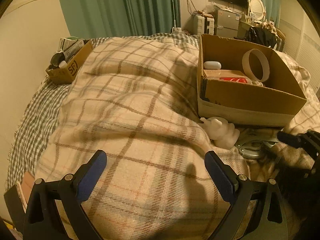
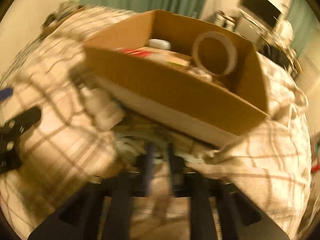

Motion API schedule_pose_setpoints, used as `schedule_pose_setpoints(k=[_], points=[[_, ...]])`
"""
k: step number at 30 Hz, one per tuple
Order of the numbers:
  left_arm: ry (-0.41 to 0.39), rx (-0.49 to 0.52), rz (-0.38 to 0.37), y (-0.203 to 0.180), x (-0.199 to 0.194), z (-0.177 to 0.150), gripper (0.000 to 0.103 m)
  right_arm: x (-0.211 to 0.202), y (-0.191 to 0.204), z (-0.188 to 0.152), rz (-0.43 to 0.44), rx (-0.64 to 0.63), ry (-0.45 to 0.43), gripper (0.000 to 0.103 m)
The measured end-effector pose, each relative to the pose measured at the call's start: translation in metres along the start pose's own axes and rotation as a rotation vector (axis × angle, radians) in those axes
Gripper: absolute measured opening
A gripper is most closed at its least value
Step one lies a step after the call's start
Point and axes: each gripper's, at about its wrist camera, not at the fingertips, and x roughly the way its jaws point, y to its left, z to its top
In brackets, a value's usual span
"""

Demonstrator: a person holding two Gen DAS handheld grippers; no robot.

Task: Organize objects
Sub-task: 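Grasp the rabbit figurine with the left tool while the right tool grasps the grey-green clip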

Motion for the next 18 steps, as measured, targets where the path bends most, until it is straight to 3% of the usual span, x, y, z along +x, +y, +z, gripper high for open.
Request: schedule_pose_setpoints(k=[1, 7, 12, 15, 16, 18], points=[[0.002, -0.005, -0.003, 0.001, 0.0, 0.0, 0.101, 0.003, 0.011, -0.001, -0.013, -0.034, 0.005, 0.063], [0.013, -0.071, -0.036, 0.014, 0.003, 0.003, 0.101, 0.03, 0.032, -0.006, -0.068, -0.115, 0.123, 0.063], [0.014, -0.097, -0.059, 0.019, 0.004, 0.003, 0.101, 0.045, 0.042, 0.002, -0.13, -0.16, 0.149, 0.063], [0.008, -0.087, -0.052, 0.018, 0.002, 0.002, 0.101, 0.038, 0.037, 0.009, -0.108, -0.127, 0.102, 0.049], [0.006, -0.081, -0.048, 0.016, 0.001, 0.002, 0.101, 0.029, 0.034, 0.01, -0.11, -0.112, 0.071, 0.033], [0.004, -0.068, -0.038, 0.013, 0.0, 0.002, 0.101, 0.016, 0.029, 0.012, -0.136, -0.089, 0.02, 0.027]])
